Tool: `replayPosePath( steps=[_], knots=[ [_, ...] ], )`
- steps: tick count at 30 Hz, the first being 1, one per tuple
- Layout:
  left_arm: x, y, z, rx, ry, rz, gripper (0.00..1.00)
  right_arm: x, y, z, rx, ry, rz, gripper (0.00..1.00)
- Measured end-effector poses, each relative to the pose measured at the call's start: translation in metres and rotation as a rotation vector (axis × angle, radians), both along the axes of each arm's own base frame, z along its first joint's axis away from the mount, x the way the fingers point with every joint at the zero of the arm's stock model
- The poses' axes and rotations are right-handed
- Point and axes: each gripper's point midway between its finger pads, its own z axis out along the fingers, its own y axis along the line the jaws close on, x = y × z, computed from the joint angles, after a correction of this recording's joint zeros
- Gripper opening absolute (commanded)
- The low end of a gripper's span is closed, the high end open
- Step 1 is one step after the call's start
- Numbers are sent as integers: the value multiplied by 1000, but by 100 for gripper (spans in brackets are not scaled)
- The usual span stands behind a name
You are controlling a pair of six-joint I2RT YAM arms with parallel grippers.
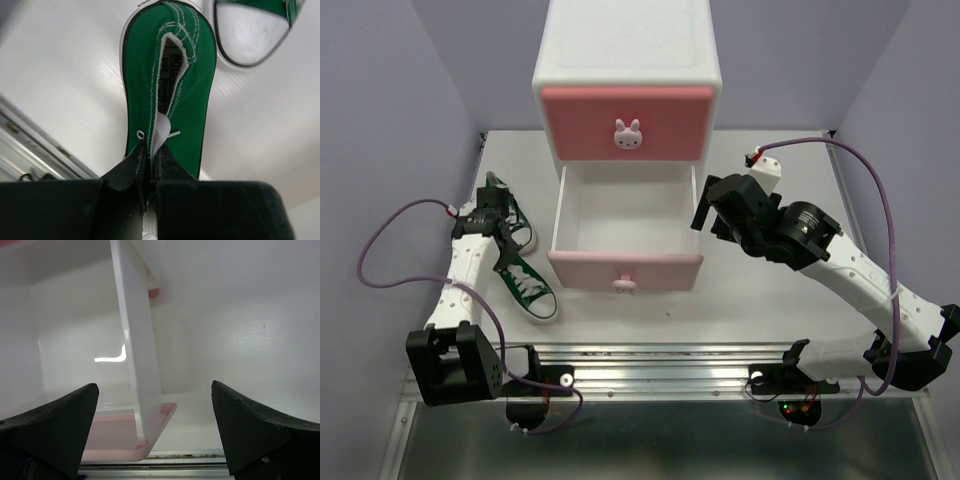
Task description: Place and organize the shoes in the shoe cabinet
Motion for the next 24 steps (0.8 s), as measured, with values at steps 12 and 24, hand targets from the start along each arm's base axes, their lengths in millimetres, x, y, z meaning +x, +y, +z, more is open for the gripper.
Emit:
replayPosePath(
  steps=[12,24],
  knots=[
    [37,60,190,203,-343,124,0,1,0,10,-17,-16,23,100],
    [71,-31,373,-20,-981,-305,0,-1,-3,11,-8,-27,24,100]
  ],
)
